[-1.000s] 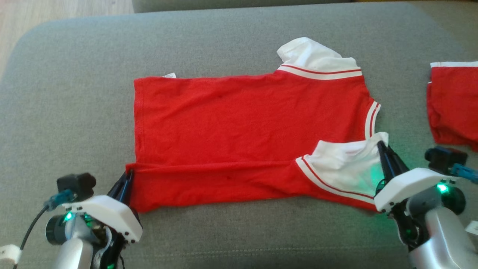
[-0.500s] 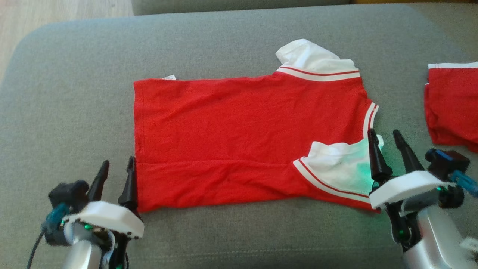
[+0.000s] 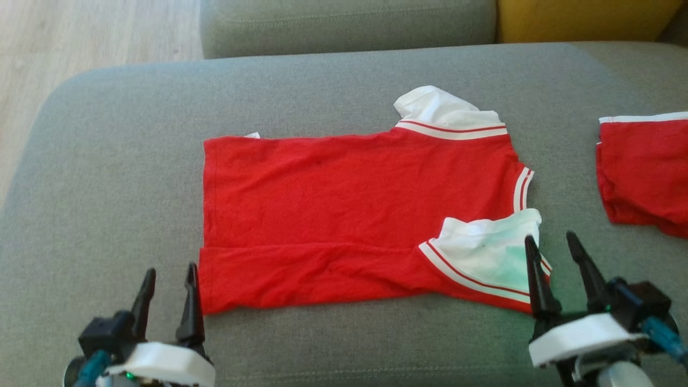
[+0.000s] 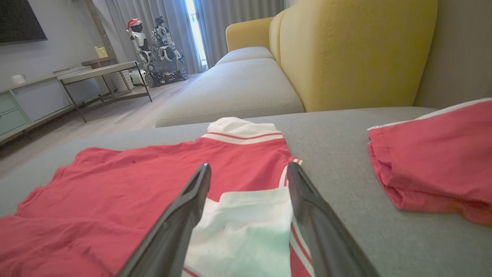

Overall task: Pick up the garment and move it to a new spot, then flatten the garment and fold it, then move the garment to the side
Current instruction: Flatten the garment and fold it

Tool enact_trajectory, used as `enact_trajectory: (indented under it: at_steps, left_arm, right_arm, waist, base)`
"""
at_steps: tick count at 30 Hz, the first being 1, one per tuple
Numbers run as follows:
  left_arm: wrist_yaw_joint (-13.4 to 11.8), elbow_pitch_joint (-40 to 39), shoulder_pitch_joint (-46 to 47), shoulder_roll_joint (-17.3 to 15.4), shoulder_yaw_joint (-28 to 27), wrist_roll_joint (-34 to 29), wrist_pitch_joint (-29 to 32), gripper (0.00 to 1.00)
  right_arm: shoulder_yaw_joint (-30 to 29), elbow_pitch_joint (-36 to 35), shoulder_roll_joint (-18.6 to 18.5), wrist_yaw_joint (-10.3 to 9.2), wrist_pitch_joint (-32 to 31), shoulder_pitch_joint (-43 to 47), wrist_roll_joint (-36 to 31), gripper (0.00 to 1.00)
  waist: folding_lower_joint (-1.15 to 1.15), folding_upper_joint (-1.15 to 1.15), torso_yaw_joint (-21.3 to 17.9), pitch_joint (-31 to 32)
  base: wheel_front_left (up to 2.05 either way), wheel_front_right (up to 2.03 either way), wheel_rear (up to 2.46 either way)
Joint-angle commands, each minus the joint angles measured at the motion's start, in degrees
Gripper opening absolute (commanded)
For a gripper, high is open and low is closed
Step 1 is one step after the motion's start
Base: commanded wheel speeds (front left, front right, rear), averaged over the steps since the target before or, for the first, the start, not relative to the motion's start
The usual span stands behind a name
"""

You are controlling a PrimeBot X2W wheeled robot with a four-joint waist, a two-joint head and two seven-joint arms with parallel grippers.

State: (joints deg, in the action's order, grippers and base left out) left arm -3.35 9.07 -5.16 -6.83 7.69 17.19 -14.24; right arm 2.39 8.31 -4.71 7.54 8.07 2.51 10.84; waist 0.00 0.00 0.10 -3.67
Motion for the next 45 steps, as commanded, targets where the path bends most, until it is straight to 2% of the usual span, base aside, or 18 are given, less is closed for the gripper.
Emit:
enact_trajectory:
  at_steps: [1, 16, 19, 28, 39, 40, 41, 42, 43, 45]
  left_arm:
    - [-0.4, -2.2, 1.0, 0.0, -1.7, -0.6, -0.7, 1.0]
    - [0.2, 0.2, 0.5, -0.3, -0.8, -0.4, 0.1, 1.0]
    - [0.9, 2.3, 1.5, -0.6, -0.5, 0.6, 3.0, 1.0]
    - [4.1, 11.0, 5.4, -0.8, 0.5, 4.6, 10.1, 1.0]
    - [6.6, 17.6, 9.5, -1.0, 0.2, 7.8, 12.4, 1.0]
    - [6.8, 18.1, 9.9, -1.1, 0.3, 8.0, 12.6, 0.89]
    - [7.0, 18.5, 10.2, -1.2, 0.4, 8.1, 12.6, 0.42]
    - [7.2, 19.0, 10.5, -1.2, 0.5, 8.2, 12.7, 0.0]
    - [7.4, 19.4, 10.7, -1.3, 0.7, 8.3, 12.9, 0.0]
    - [7.7, 20.0, 11.1, -1.5, 1.0, 8.3, 12.5, 0.0]
  right_arm:
    - [0.8, -2.8, 0.0, -0.05, -0.2, -0.1, -0.3, 1.0]
    - [-0.2, -4.8, 1.5, -0.05, -3.3, 2.5, 2.2, 1.0]
    - [-0.7, -2.5, 1.6, -0.05, -5.2, 2.6, 3.4, 1.0]
    - [-3.5, 7.4, 1.8, -0.05, -12.9, 1.0, 1.7, 1.0]
    - [-3.0, 12.2, 1.8, -0.05, -14.9, -2.1, 4.6, 1.0]
    - [-2.7, 12.5, 1.8, -0.05, -14.9, -2.5, 5.3, 0.75]
    - [-2.6, 12.8, 1.8, -0.05, -14.8, -2.8, 5.5, 0.4]
    - [-2.6, 13.1, 1.8, -0.05, -14.8, -3.0, 5.5, 0.09]
    - [-2.6, 13.4, 1.8, -0.05, -14.9, -3.2, 5.9, 0.0]
    - [-2.7, 13.9, 1.8, -0.05, -14.7, -3.5, 6.2, 0.0]
  waist:
    - [0.0, 0.0, -0.1, 0.5]
    - [0.0, 0.0, -0.1, 1.3]
    - [0.0, 0.0, 0.3, 1.1]
    - [0.0, 0.0, 0.5, -1.3]
    - [0.0, 0.0, 0.3, -3.2]
    - [0.0, 0.0, 0.3, -3.4]
    - [0.0, 0.0, 0.3, -3.4]
    - [0.0, 0.0, 0.3, -3.5]
    - [0.0, 0.0, 0.3, -3.6]
    - [0.0, 0.0, 0.4, -3.6]
  base:
    - [0.0, 0.0, 0.0]
    - [0.0, 0.0, 0.0]
    - [0.0, 0.0, 0.0]
    - [0.0, 0.0, 0.0]
    - [0.0, 0.0, 0.0]
    - [0.0, 0.0, 0.0]
    - [0.0, 0.0, 0.0]
    - [0.0, 0.0, 0.0]
    - [0.0, 0.0, 0.0]
    - [0.0, 0.0, 0.0]
